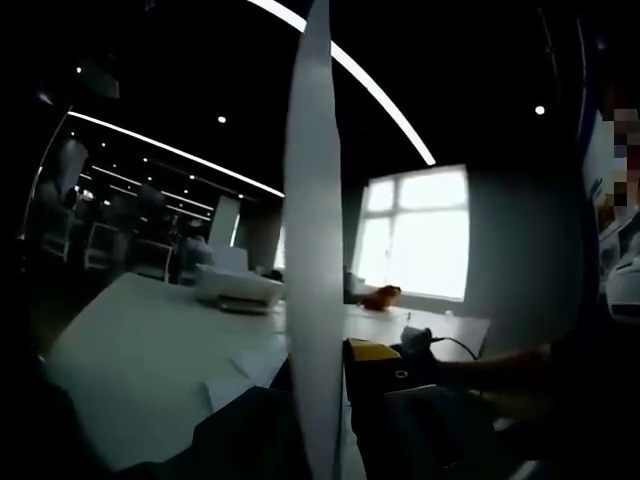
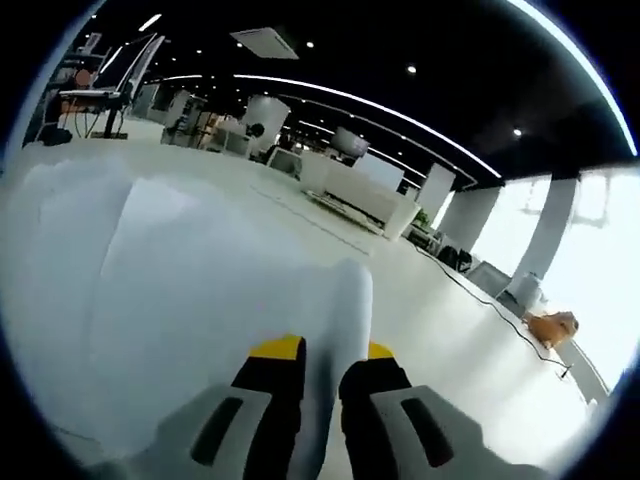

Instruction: Organize the stack of printing papers by aligning and flattening the scattered papers on the table

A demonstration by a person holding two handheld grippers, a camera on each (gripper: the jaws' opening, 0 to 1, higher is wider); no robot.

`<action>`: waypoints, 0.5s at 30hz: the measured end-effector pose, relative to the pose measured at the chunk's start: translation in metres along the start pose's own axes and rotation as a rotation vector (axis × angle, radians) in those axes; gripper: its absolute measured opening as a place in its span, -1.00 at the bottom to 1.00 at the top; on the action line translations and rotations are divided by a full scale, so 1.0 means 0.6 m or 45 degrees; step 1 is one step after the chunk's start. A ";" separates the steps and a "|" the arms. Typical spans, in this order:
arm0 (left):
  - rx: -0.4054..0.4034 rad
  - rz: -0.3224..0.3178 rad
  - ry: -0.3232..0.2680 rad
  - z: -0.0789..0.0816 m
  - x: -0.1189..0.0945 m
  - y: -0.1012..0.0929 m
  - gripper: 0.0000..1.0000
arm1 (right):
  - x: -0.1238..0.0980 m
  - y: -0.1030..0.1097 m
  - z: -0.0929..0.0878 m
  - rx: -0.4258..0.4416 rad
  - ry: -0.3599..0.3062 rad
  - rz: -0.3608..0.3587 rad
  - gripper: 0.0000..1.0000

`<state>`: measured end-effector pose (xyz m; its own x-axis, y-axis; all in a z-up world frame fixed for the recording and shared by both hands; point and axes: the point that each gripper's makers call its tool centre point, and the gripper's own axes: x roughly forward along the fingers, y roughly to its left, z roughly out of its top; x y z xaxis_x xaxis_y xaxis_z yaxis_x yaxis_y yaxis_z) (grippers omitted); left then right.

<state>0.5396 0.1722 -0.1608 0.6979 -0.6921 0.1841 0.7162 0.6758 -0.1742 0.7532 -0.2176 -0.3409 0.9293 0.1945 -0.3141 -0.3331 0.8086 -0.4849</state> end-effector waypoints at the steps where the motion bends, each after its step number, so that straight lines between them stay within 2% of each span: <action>1: 0.008 0.004 0.003 -0.001 0.000 0.001 -0.88 | 0.000 0.002 0.001 -0.030 0.000 -0.003 -0.86; 7: 0.018 0.005 0.006 -0.001 0.001 0.000 -0.88 | 0.003 0.020 0.015 -0.367 -0.006 -0.053 -0.98; 9: 0.019 0.006 0.007 -0.001 0.001 0.000 -0.88 | 0.003 0.023 0.016 -0.398 -0.011 -0.063 -1.00; 15: 0.015 0.007 0.006 -0.003 -0.001 0.001 -0.88 | 0.003 0.019 0.015 -0.385 -0.009 -0.072 -0.99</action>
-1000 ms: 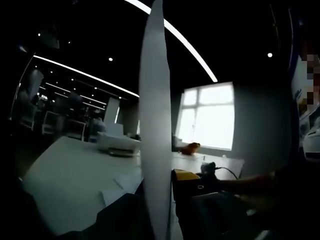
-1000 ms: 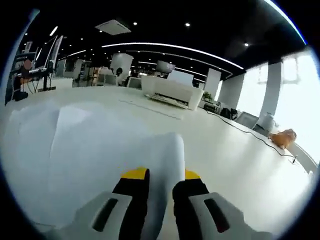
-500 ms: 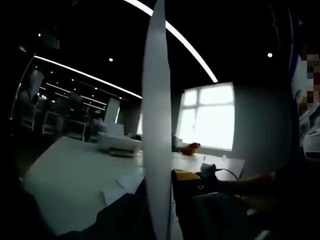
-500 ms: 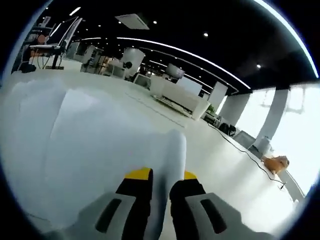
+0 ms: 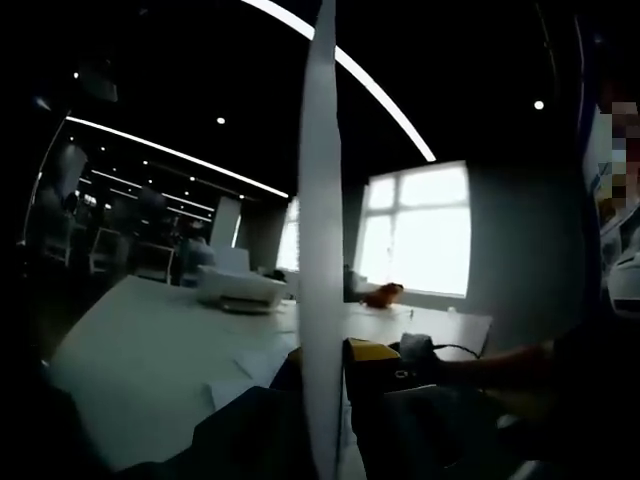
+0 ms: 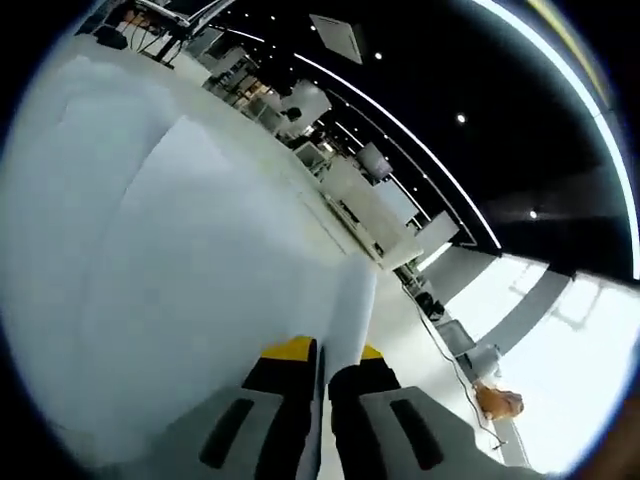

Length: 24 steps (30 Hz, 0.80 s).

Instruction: Organize the stack of printing papers by aligning and flattening the scattered papers on the table

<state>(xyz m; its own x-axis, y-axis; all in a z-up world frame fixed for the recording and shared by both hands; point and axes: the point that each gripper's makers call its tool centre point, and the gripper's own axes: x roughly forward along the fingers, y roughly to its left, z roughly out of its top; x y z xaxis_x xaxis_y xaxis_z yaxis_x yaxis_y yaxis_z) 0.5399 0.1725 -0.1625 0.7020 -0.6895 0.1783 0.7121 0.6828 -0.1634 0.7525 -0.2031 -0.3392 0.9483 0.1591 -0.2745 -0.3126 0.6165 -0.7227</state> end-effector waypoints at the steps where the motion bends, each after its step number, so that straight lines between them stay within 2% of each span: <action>1: 0.000 0.001 -0.001 0.000 0.000 0.000 -0.88 | 0.000 0.000 0.000 0.004 0.000 -0.002 -0.99; 6: 0.000 0.000 -0.002 0.001 0.000 0.000 -0.88 | -0.001 -0.011 -0.008 0.174 0.003 -0.003 -0.89; 16: 0.004 0.000 -0.003 0.003 0.001 0.001 -0.88 | -0.002 -0.016 -0.012 0.258 0.004 -0.008 -0.79; 20: 0.001 0.001 -0.003 0.002 0.001 0.002 -0.88 | -0.004 -0.010 -0.007 0.178 0.000 0.004 -0.82; 24: -0.004 0.004 -0.001 0.000 0.000 0.004 -0.88 | -0.010 -0.011 0.001 0.149 -0.021 0.007 -0.80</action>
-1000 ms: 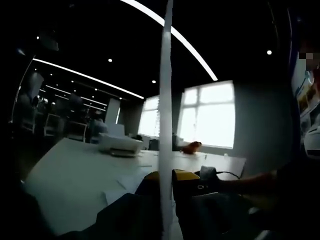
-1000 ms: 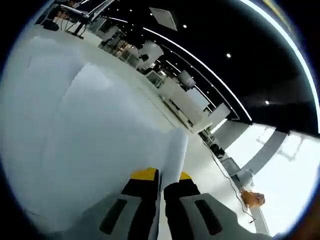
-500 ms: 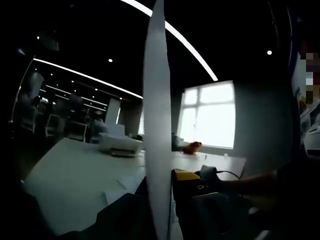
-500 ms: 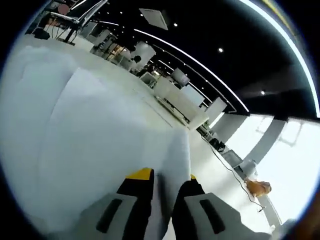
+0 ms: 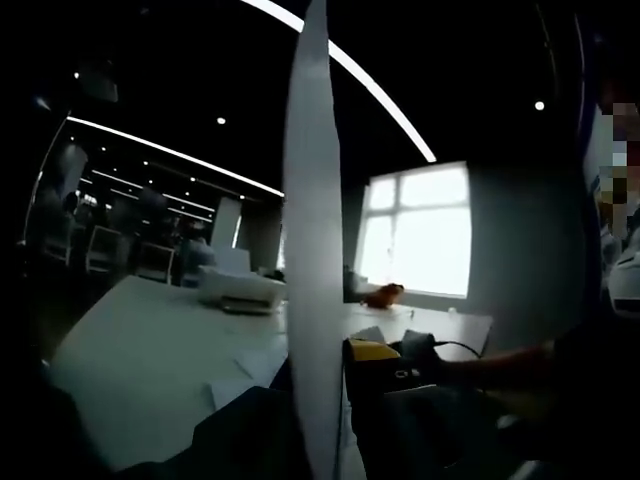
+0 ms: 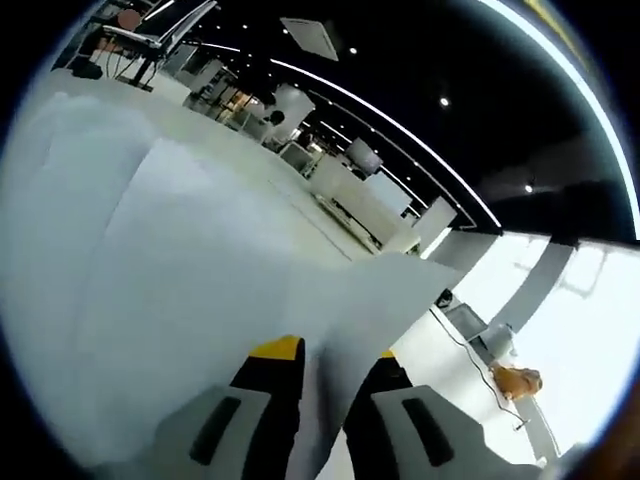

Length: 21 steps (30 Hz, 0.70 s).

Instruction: Organize the stack of printing papers by aligning and flattening the scattered papers on the table

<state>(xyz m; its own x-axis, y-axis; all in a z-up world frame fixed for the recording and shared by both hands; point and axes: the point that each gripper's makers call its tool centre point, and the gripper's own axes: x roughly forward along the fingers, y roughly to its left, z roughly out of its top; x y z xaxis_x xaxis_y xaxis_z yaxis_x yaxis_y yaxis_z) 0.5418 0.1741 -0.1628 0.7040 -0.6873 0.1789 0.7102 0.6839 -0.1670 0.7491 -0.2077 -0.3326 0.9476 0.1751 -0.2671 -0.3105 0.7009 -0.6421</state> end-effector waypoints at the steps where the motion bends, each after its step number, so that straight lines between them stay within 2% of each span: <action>1: -0.002 0.001 0.000 -0.001 0.000 0.001 -0.88 | -0.002 -0.002 0.005 0.007 -0.018 -0.006 -0.80; 6: -0.007 0.006 -0.003 -0.001 0.000 0.003 -0.88 | -0.013 -0.013 0.024 0.053 -0.099 -0.031 -0.87; 8: -0.005 0.007 -0.005 0.000 0.000 0.002 -0.88 | -0.018 -0.017 0.033 0.052 -0.134 -0.045 -0.96; 15: -0.006 0.006 -0.004 0.001 0.001 0.003 -0.88 | -0.025 -0.017 0.045 0.039 -0.172 -0.051 -1.00; 21: -0.013 0.005 -0.002 0.000 0.004 0.003 -0.88 | -0.041 -0.032 0.065 0.143 -0.266 -0.075 -1.00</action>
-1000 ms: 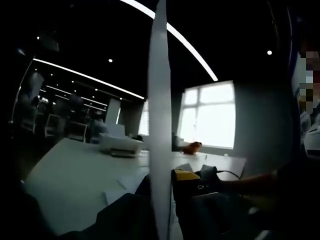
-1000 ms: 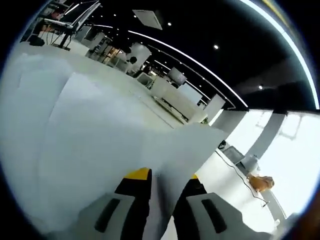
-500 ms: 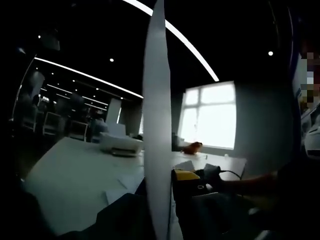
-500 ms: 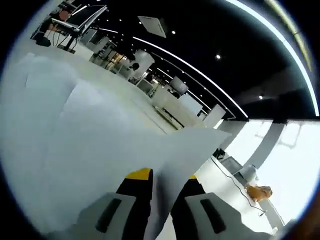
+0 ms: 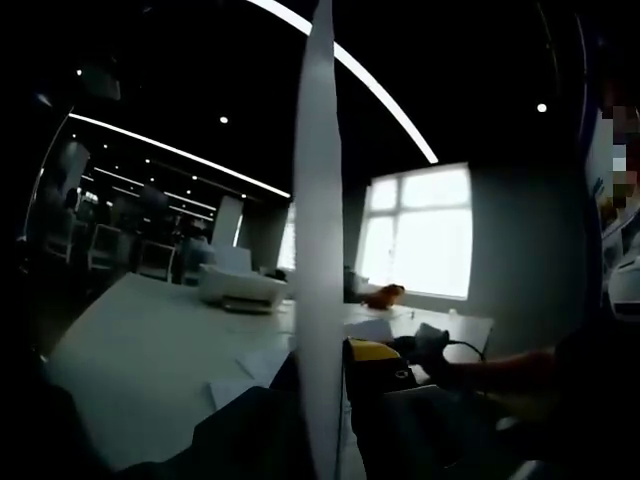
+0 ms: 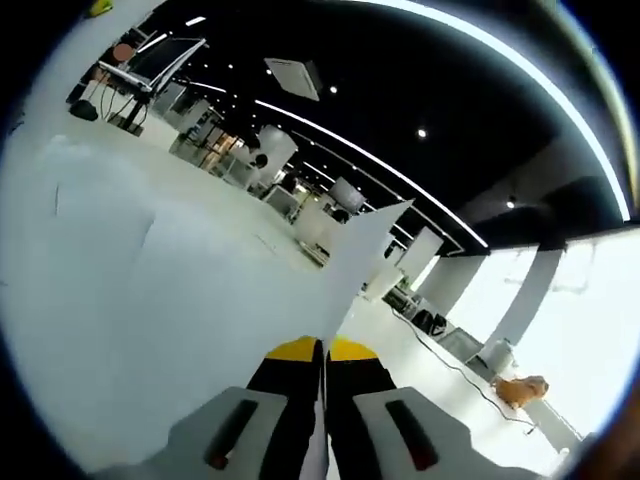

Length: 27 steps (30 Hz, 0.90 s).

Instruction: Organize the stack of printing papers by aligning and flattening the scattered papers on the table

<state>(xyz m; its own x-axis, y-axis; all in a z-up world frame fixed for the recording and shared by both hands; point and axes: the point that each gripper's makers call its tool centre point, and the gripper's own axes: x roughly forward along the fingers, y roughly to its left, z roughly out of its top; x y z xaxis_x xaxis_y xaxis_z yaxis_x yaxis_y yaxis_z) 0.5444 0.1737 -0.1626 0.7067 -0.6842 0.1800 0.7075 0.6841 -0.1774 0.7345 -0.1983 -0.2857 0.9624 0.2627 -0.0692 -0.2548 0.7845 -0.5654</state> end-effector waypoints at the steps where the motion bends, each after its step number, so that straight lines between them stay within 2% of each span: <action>1: -0.001 0.000 -0.001 0.000 0.000 0.000 -0.88 | -0.001 -0.002 0.002 0.016 -0.008 -0.005 -1.00; 7: -0.021 -0.004 -0.007 0.002 0.002 0.002 -0.88 | -0.007 -0.009 0.010 0.081 -0.038 -0.013 -1.00; 14: -0.025 -0.002 -0.005 0.002 0.006 0.004 -0.88 | -0.022 -0.036 0.029 0.263 -0.111 -0.049 -1.00; 23: -0.062 -0.018 -0.013 0.001 0.011 0.000 -0.88 | -0.053 -0.077 0.105 0.455 -0.294 -0.079 -1.00; 27: -0.059 -0.013 -0.014 0.002 0.010 0.000 -0.88 | -0.054 -0.083 0.138 0.457 -0.348 -0.055 -1.00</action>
<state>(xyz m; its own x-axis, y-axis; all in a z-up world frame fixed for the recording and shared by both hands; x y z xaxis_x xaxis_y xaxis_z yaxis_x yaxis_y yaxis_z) 0.5489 0.1699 -0.1605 0.6993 -0.6883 0.1928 0.7144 0.6641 -0.2203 0.7082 -0.1992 -0.1873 0.9249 0.3262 0.1955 -0.2777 0.9305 -0.2390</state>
